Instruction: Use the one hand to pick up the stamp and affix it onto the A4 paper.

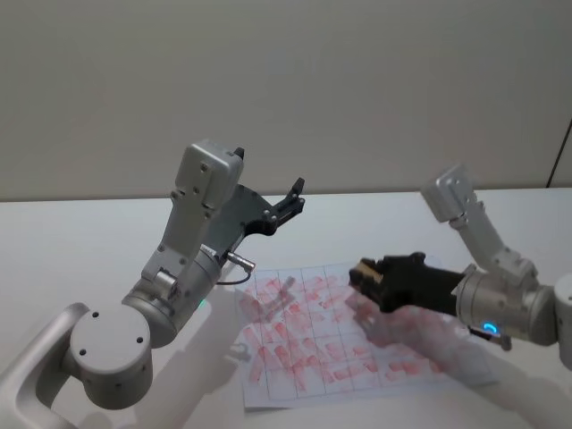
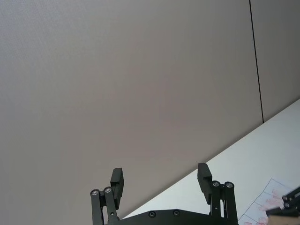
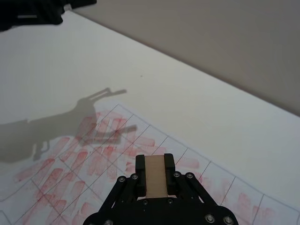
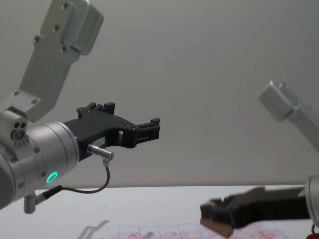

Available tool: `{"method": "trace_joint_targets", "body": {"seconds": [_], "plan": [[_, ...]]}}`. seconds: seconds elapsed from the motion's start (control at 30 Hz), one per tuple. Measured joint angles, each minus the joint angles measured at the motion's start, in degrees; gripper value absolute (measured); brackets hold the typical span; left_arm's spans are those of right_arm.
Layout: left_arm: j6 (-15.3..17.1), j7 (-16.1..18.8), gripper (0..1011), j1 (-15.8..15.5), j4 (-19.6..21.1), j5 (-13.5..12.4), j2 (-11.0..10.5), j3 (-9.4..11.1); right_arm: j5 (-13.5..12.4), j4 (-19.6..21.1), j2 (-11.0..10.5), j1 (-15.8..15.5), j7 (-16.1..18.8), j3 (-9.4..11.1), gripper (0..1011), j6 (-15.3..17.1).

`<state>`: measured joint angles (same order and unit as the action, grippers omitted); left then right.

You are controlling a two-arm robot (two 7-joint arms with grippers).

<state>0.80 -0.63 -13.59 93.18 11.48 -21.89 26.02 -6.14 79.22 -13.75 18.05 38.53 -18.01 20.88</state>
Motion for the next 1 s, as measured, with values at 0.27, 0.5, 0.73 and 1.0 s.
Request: {"method": "trace_joint_targets", "body": {"seconds": [0.27,0.5,0.73,1.0], "plan": [[0.0,0.0,1001,0.0,0.0,0.0,0.0,0.0,0.7,-1.0,-0.4,-0.6,2.0,-0.7,218,2.0],[0.0,0.0,1001,0.0,0.0,0.0,0.0,0.0,1.2,-1.3,-0.6,-0.9,2.3,-1.2,218,2.0],[0.0,0.0,1001,0.0,0.0,0.0,0.0,0.0,2.1,-1.4,-0.5,-0.7,1.9,-1.6,218,0.1],[0.0,0.0,1001,0.0,0.0,0.0,0.0,0.0,3.6,-1.4,-0.5,0.0,1.2,-2.0,218,-2.3]]}}
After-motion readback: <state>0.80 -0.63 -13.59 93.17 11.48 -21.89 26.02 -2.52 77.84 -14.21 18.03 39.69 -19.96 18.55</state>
